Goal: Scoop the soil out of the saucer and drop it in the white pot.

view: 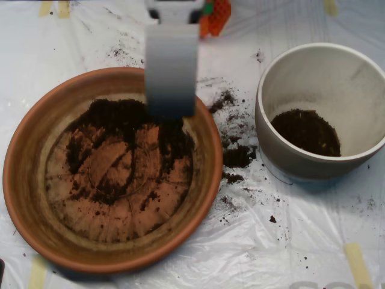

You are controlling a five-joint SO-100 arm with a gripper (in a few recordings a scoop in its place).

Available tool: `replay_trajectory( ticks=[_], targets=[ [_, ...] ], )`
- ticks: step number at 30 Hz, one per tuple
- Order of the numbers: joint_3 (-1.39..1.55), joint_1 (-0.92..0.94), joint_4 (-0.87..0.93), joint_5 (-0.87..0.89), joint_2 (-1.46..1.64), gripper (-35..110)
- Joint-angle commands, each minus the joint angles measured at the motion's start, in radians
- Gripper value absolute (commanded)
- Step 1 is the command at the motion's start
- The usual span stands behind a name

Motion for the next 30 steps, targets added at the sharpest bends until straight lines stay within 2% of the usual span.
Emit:
replay_trajectory(
  ticks=[1, 7, 11, 18, 30],
  targets=[
    [0.132, 0.133, -0.063, -0.077, 0.080, 40],
    [0.469, 0.247, -0.233, -0.218, 0.049, 40],
    [0.561, 0.291, -0.296, -0.331, -0.057, 39],
    [0.466, 0.333, -0.293, -0.594, -0.239, 40],
    [0.351, 0.184, -0.218, -0.730, -0.411, 44]
  ],
)
